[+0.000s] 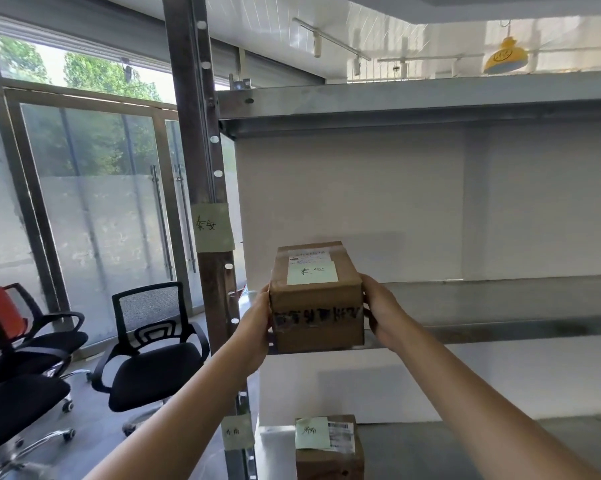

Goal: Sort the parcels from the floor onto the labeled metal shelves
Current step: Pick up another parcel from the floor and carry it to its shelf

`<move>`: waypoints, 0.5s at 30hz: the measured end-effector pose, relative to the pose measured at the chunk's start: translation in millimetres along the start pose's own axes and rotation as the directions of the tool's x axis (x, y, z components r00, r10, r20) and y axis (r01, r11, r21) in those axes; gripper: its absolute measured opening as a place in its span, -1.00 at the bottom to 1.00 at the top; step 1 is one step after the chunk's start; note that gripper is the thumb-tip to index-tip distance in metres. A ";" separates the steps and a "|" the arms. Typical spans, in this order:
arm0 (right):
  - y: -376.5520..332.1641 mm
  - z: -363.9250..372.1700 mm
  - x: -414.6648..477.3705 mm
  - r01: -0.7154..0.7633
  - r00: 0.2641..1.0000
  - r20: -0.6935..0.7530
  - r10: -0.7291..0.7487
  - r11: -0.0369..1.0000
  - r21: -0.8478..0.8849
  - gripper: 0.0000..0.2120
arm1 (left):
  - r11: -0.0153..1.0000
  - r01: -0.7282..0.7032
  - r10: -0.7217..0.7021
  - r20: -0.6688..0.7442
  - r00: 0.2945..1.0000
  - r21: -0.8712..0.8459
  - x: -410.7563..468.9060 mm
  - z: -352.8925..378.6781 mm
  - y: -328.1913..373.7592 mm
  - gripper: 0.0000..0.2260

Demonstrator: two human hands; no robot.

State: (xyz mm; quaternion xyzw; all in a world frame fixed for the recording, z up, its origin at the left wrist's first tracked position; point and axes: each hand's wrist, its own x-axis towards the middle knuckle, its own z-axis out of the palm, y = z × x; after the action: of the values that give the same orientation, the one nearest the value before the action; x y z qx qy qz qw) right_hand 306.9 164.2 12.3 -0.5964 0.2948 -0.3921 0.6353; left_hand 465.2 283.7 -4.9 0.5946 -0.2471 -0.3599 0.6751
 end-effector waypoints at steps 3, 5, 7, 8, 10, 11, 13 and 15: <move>11.2 1.0 1.5 -0.080 0.996 -0.045 0.083 0.995 0.058 -0.69 | 0.999 -0.012 0.012 -0.007 1.000 0.049 1.9 2.7 -4.0 -0.69; 17.7 1.6 3.4 -0.117 0.991 -0.057 0.123 0.988 0.096 -0.67 | 0.994 -0.019 0.022 -0.026 0.999 0.111 2.7 5.0 -8.7 -0.58; 21.3 3.2 4.6 -0.119 0.991 -0.051 0.126 0.986 0.119 -0.65 | 0.990 0.001 0.006 -0.049 0.999 0.143 5.5 5.7 -12.4 -0.49; 21.1 4.5 4.3 -0.117 0.991 -0.048 0.125 0.984 0.133 -0.64 | 0.988 0.012 -0.004 -0.057 0.998 0.154 6.0 6.0 -12.4 -0.46; 20.7 6.0 4.8 -0.123 0.990 -0.054 0.133 0.980 0.159 -0.63 | 0.986 0.022 -0.012 -0.066 0.998 0.167 8.1 6.8 -10.9 -0.45; 20.8 5.7 5.1 -0.133 0.988 -0.061 0.144 0.977 0.164 -0.62 | 0.986 0.025 -0.014 -0.070 0.997 0.167 8.2 7.8 -9.2 -0.47; 22.8 3.6 3.9 -0.148 0.985 -0.064 0.159 0.978 0.149 -0.58 | 0.986 0.033 -0.020 -0.082 0.996 0.166 7.8 9.2 -6.4 -0.53; 26.5 1.5 0.9 -0.137 0.988 -0.055 0.143 0.986 0.098 -0.55 | 0.982 0.045 -0.030 -0.085 0.996 0.185 6.3 9.8 -3.5 -0.55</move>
State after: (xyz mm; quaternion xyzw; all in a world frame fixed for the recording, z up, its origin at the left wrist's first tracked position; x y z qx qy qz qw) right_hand 312.5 163.8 -13.7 -0.5312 0.3365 -0.3783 0.6793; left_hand 460.9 272.5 -7.3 0.6742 -0.2406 -0.3232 0.6189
